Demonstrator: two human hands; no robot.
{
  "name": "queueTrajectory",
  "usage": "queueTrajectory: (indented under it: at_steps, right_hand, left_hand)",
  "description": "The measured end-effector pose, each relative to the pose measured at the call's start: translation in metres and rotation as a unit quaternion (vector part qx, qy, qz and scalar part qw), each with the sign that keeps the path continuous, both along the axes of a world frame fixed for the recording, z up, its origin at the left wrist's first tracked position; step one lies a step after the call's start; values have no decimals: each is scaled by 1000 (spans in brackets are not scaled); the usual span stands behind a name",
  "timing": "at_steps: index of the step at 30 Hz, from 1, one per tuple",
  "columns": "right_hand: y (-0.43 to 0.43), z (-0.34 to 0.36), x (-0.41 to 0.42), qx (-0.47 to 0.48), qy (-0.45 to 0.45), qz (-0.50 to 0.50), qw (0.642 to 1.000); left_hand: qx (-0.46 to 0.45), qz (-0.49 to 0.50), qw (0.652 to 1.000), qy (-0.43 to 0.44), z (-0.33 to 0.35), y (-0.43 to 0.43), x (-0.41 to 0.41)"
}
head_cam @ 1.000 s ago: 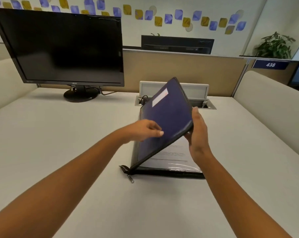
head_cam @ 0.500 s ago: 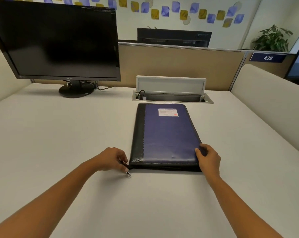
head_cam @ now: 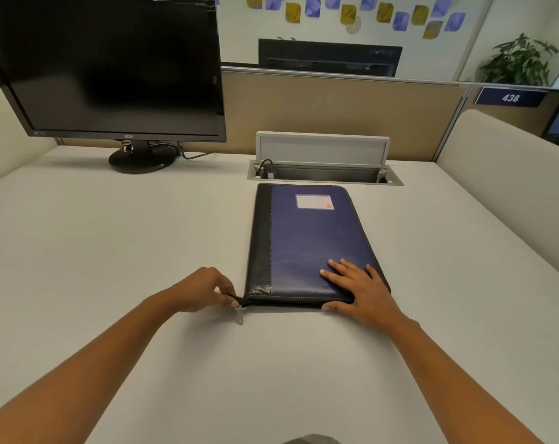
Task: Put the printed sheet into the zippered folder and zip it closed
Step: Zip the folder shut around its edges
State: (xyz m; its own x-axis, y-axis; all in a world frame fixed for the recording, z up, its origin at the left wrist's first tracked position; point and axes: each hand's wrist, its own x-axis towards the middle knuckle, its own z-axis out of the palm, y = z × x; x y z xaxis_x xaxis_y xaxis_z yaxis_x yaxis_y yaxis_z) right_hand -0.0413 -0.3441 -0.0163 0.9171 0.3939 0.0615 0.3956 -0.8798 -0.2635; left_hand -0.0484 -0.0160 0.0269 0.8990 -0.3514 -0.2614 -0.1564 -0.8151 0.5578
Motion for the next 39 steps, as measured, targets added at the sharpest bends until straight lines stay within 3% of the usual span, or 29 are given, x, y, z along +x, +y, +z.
queueTrajectory:
  at_steps: [7,11,13,16,19,24,31,39]
  right_hand:
    - [9,3,10,29,-9,-56,998]
    - [42,0,-9,69,-175,-8,982]
    - [68,-1,-20,118,-211,33,970]
    - [103,-2,-30,154,-132,63,977]
    - [125,-4,-34,218,-12,-10,976]
    - [146,-4,-36,242,63,-95,964]
    - [158,-6,-39,199,53,-106,973]
    - [163,-10,-41,113,16,-35,993]
  left_hand:
    - [-32,41,999,-14,-4,-10,1]
    - [-52,59,997,-7,-9,-8,-4]
    - [-64,72,995,3,-9,-7,-5]
    - [-95,100,990,20,-11,-8,-6]
    - [-158,128,978,47,-14,-7,-10]
    - [-272,172,944,77,-22,-2,-18]
    - [-283,197,938,29,-32,-5,-25]
    - [-289,222,931,0,-40,-8,-27]
